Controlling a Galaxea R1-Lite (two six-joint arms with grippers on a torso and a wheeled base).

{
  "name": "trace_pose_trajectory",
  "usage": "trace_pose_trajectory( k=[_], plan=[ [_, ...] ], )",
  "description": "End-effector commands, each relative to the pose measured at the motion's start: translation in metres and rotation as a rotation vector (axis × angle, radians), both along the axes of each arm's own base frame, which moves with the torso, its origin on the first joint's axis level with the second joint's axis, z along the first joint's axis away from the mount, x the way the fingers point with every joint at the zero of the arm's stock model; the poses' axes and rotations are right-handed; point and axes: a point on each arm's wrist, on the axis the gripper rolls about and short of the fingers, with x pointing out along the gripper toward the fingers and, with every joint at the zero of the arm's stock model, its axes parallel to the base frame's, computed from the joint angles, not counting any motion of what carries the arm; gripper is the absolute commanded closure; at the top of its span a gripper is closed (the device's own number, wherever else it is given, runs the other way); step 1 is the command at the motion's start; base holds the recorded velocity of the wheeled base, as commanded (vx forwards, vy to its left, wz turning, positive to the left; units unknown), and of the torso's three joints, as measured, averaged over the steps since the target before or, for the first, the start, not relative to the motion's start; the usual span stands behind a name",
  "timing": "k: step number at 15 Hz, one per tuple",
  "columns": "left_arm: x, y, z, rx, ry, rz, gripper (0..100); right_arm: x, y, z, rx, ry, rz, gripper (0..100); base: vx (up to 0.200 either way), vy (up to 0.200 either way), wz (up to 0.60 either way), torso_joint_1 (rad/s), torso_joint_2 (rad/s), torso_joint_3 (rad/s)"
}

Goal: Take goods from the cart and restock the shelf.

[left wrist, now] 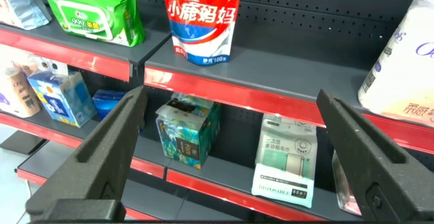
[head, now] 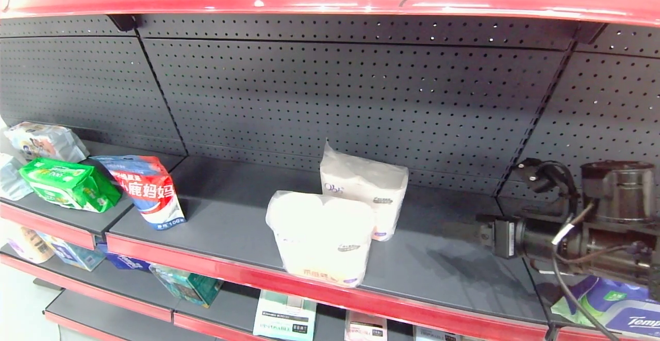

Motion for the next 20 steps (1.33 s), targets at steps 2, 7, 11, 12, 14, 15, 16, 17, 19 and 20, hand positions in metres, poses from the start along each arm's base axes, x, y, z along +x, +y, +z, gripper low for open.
trace_pose_trajectory(
  k=[2, 7, 11, 12, 14, 15, 16, 17, 19, 20],
  plan=[
    [0.000, 0.000, 0.000, 0.000, -0.001, 0.001, 0, -0.084, -0.022, 0.039, -0.050, -0.276, 0.003, 0, 0.000, 0.000, 0.00, 0.000, 0.00, 0.000],
    [0.000, 0.000, 0.000, 0.000, -0.001, 0.001, 0, -0.169, -0.041, 0.034, -0.189, -0.551, 0.060, 0, 0.000, 0.000, 0.00, 0.000, 0.00, 0.000],
    [0.000, 0.000, 0.000, 0.000, 0.001, 0.001, 0, -0.207, -0.057, 0.026, -0.183, -0.630, 0.002, 0, 0.000, 0.000, 0.00, 0.000, 0.00, 0.000],
    [0.000, 0.000, 0.000, 0.000, -0.001, 0.001, 0, -0.211, -0.059, 0.023, -0.194, -0.624, -0.022, 0, 0.000, 0.000, 0.00, 0.000, 0.00, 0.000],
    [0.000, 0.000, 0.000, 0.000, -0.001, 0.001, 0, -0.228, -0.065, 0.007, -0.246, -0.593, -0.098, 0, 0.000, 0.000, 0.00, 0.000, 0.00, 0.000],
    [0.000, 0.000, 0.000, 0.000, -0.001, 0.000, 0, -0.231, -0.067, 0.005, -0.293, -0.560, -0.215, 0, 0.000, 0.000, 0.00, 0.000, 0.00, 0.000],
    [0.000, 0.000, 0.000, 0.000, -0.001, 0.001, 0, -0.232, -0.069, 0.004, -0.346, -0.525, -0.357, 0, 0.000, 0.000, 0.00, 0.000, 0.00, 0.000],
    [0.000, 0.000, 0.000, 0.000, -0.001, 0.001, 0, -0.232, -0.070, 0.004, -0.387, -0.499, -0.486, 0, 0.000, 0.000, 0.00, 0.000, 0.00, 0.000],
    [0.000, 0.000, 0.000, 0.000, -0.001, 0.001, 0, -0.235, -0.070, 0.016, -0.418, -0.513, -0.622, 0, 0.000, 0.000, 0.00, 0.000, 0.00, 0.000],
    [0.000, 0.000, 0.000, 0.000, -0.001, 0.001, 0, -0.234, -0.070, 0.018, -0.454, -0.498, -0.677, 0, 0.000, 0.000, 0.00, 0.000, 0.00, 0.000]
  ],
)
